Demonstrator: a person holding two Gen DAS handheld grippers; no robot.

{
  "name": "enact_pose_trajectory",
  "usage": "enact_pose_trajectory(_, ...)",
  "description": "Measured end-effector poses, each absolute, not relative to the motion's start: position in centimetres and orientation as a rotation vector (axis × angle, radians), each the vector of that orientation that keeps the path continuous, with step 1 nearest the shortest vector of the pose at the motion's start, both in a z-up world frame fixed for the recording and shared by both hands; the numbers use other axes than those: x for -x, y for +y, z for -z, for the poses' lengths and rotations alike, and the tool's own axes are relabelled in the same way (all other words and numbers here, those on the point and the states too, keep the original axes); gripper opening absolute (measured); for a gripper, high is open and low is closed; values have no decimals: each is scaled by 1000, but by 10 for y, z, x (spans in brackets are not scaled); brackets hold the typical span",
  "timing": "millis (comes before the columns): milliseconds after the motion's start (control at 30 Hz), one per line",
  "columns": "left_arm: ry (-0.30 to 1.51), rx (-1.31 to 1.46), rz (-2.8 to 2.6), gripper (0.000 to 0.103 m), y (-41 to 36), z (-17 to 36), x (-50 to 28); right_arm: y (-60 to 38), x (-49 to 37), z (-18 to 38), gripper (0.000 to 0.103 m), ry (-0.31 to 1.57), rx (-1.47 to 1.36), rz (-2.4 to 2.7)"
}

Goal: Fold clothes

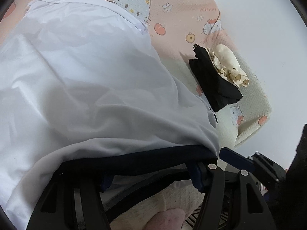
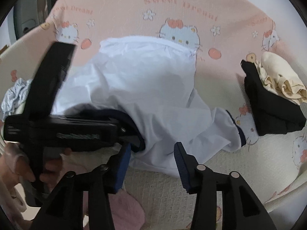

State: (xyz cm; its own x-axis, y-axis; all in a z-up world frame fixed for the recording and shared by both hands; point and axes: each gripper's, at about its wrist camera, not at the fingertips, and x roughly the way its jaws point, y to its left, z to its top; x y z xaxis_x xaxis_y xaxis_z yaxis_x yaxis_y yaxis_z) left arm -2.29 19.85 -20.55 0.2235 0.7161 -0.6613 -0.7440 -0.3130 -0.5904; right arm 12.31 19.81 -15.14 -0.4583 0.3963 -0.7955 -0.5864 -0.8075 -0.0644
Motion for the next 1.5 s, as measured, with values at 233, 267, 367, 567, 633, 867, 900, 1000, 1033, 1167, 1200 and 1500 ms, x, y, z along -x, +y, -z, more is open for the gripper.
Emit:
enact_pose_trajectory(233, 52, 1170, -1447, 61, 197, 206, 22, 212, -99, 168, 46, 226, 1162, -2151)
enact_pose_trajectory(267, 46, 1169, -1446, 61, 197, 206, 23, 214, -97, 168, 46, 215, 1144, -2138)
enact_pose_trajectory(367, 10, 1193, -1432, 62, 198, 208, 27, 219, -95, 168, 6, 223, 1131, -2122)
enact_pose_trajectory(567, -23, 1242, -1432, 61, 210, 208, 30, 208, -105, 146, 6, 201, 1006, -2154)
enact_pose_trajectory(633, -7, 1238, -1443, 62, 215, 206, 28, 205, -105, 142, 6, 172, 989, -2154)
enact_pose_trajectory(867, 27, 1226, -1493, 65, 229, 204, 27, 207, -106, 132, 5, 194, 941, -2171)
enact_pose_trajectory(900, 27, 1220, -1513, 57, 229, 204, 28, 206, -105, 131, 5, 189, 941, -2169)
enact_pose_trajectory(1000, 14, 1195, -1571, 5, 224, 200, 32, 209, -105, 133, 5, 195, 946, -2151)
enact_pose_trajectory(1033, 6, 1183, -1589, 5, 221, 198, 35, 210, -105, 133, 5, 205, 947, -2145)
enact_pose_trajectory(1167, -28, 1135, -1661, 4, 208, 187, 44, 217, -108, 133, 5, 241, 951, -2125)
enact_pose_trajectory(1200, -36, 1123, -1679, 3, 205, 184, 47, 218, -109, 132, 5, 241, 948, -2123)
enact_pose_trajectory(1500, -103, 999, -1827, 3, 173, 155, 65, 212, -107, 119, 5, 207, 926, -2144)
